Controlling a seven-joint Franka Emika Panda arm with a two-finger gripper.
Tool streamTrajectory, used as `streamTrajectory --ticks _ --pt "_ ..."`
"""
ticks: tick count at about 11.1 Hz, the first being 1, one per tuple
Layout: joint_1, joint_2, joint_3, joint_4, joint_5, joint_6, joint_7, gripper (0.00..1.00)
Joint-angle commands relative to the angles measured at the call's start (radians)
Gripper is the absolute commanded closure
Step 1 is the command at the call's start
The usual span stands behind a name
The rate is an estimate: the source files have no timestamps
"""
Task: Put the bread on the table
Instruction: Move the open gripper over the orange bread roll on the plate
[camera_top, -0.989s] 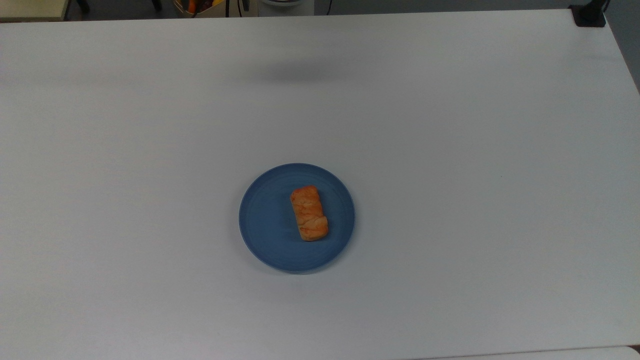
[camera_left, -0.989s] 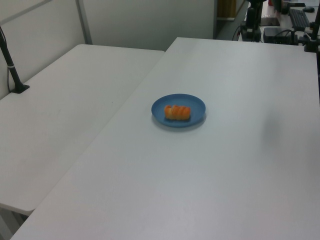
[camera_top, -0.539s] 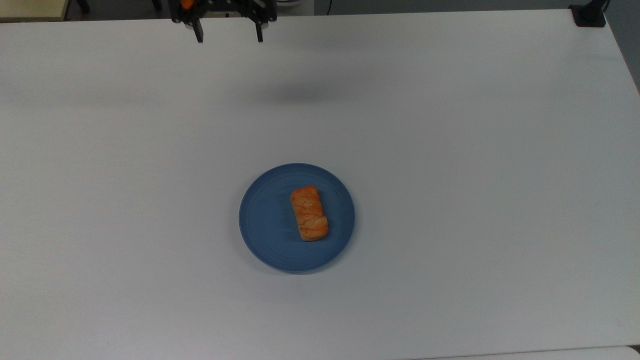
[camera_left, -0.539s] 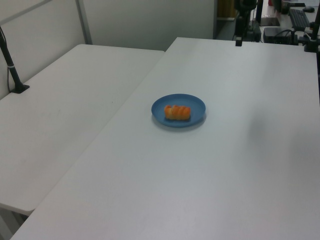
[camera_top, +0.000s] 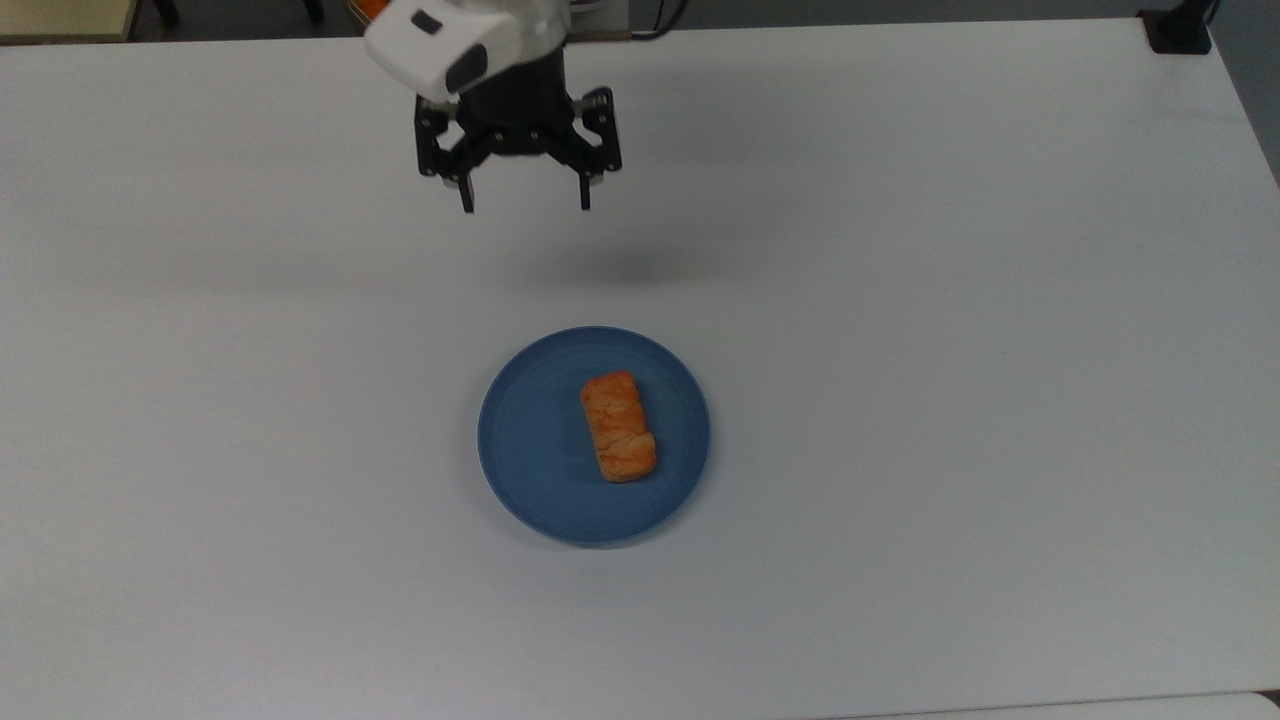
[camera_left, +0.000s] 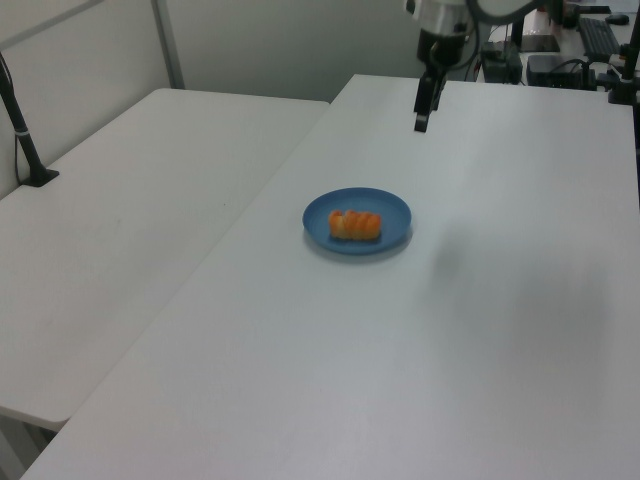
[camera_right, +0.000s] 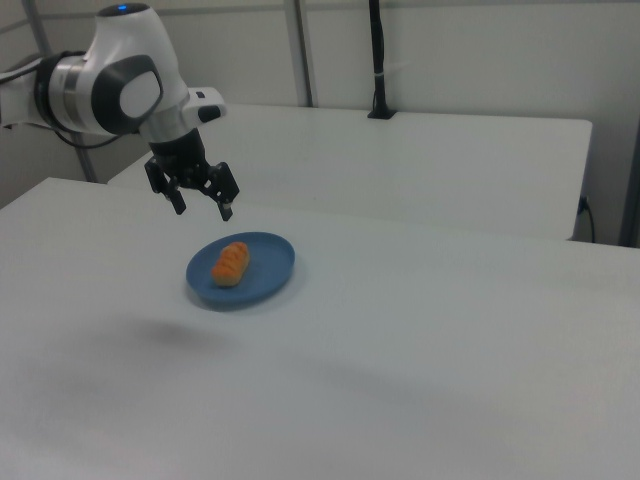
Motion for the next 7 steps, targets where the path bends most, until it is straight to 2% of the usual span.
streamTrajectory --ticks 1,3,7 --pt "0.007 0.069 0.008 0.013 0.006 0.088 0.019 0.00" --pt "0.031 0.102 0.013 0.013 0.000 0.153 0.019 0.00" --pt "0.035 0.181 0.016 0.013 0.003 0.271 0.022 0.00"
